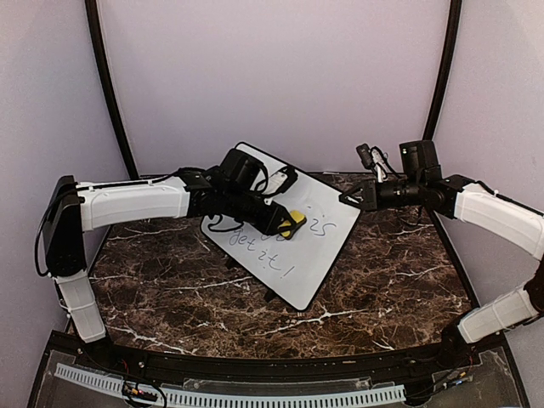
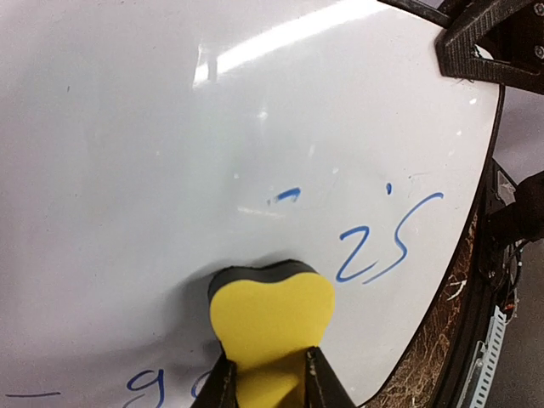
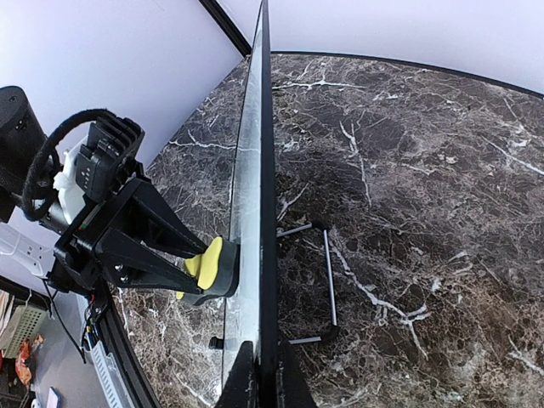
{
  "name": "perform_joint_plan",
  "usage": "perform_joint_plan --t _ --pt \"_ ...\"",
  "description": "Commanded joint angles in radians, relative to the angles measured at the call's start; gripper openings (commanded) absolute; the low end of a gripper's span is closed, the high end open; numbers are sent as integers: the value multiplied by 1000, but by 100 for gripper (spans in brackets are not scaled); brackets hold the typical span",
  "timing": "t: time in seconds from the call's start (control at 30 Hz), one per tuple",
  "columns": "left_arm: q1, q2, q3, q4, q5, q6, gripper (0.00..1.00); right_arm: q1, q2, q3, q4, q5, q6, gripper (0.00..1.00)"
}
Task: Erase the whiteboard
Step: Erase the center of the whiteboard.
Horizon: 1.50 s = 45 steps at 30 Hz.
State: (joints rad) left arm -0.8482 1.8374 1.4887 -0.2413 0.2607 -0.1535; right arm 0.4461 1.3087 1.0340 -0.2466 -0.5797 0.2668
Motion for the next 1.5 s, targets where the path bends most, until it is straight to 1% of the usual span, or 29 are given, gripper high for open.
perform_joint_plan --t 0.0,0.1,0.4,0.5,0.67,0.8,0.93,1.07,1.23,1.47 --pt "-1 0 -40 -38 -49 -6 11 52 4 9 46 -77 -118 0" --pt "-1 26 -5 -42 -51 3 11 52 -1 4 47 -78 -118 0" --pt "-2 108 198 -99 -85 48 11 52 -8 6 46 -78 -119 0" --pt "-1 114 223 -107 -97 58 11 52 -6 3 46 -76 -118 0" --pt "-1 97 200 -119 -93 59 11 51 -4 10 42 -74 -119 0" --pt "-5 55 110 -108 -89 50 11 52 1 14 41 -74 -119 0" --pt "-11 10 -14 -96 -98 51 11 51 2 15 39 -74 -119 0" --pt "-16 -7 -65 -82 -104 51 11 51 7 15 41 -74 -118 0" --pt "-33 10 -40 -54 -95 52 11 52 7 15 38 -73 -118 0" --pt "-75 59 87 -68 -103 74 11 50 1 8 38 -71 -117 0"
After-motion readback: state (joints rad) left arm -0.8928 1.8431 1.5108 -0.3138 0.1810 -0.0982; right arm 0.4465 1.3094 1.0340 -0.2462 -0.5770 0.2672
